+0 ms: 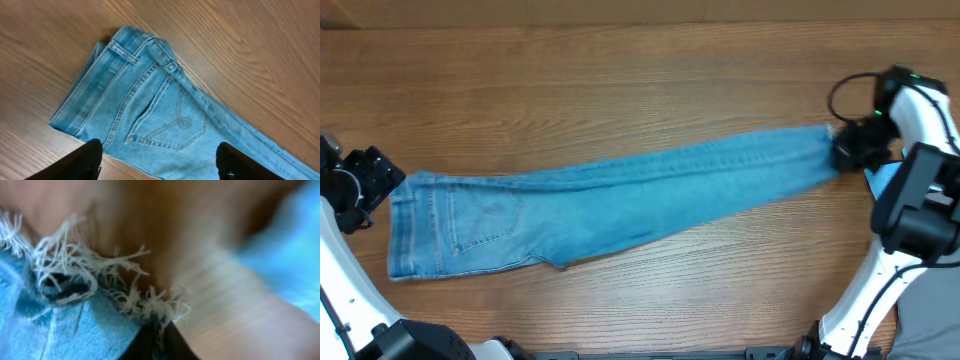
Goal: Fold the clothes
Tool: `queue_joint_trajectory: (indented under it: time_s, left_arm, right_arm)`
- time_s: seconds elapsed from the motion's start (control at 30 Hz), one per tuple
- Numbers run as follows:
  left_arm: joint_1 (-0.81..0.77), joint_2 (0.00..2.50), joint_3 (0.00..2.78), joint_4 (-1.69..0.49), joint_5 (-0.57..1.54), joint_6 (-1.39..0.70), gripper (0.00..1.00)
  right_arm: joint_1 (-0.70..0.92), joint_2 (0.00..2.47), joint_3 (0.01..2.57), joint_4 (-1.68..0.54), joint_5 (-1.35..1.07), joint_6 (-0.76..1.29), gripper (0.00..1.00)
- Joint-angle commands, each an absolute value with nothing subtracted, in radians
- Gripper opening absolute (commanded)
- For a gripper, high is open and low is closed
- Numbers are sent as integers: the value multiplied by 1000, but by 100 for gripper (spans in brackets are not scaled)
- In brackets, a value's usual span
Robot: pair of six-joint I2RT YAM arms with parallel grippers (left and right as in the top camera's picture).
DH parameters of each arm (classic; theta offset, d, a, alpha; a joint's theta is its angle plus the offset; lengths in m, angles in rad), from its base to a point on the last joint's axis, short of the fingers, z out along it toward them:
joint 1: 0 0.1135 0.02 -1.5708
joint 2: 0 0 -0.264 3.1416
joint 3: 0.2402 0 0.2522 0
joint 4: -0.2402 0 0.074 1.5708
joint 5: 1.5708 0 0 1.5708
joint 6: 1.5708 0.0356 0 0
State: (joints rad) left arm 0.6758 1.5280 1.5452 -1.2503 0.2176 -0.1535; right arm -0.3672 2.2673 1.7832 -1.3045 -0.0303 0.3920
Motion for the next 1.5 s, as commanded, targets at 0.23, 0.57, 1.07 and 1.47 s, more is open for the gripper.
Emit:
queue_joint_trajectory:
  time_s: [0.23, 0.57, 1.07, 1.47]
  left_arm:
    - [543, 1542, 1419, -1211, 173, -112, 19]
    - [493, 1544, 1229, -1087, 282, -23, 5]
    - [429, 1544, 1225, -1057, 289, 1, 11]
    - [429, 1544, 1225, -1058, 289, 1, 13]
  right_arm:
    - [-402, 2135, 1787, -1334, -99, 386, 17]
    - [-305, 2138, 1671, -1280, -350, 266, 4]
    - [-68, 2136, 1442, -886, -509, 350, 4]
    - [-81, 2135, 1488, -616, -579, 398, 4]
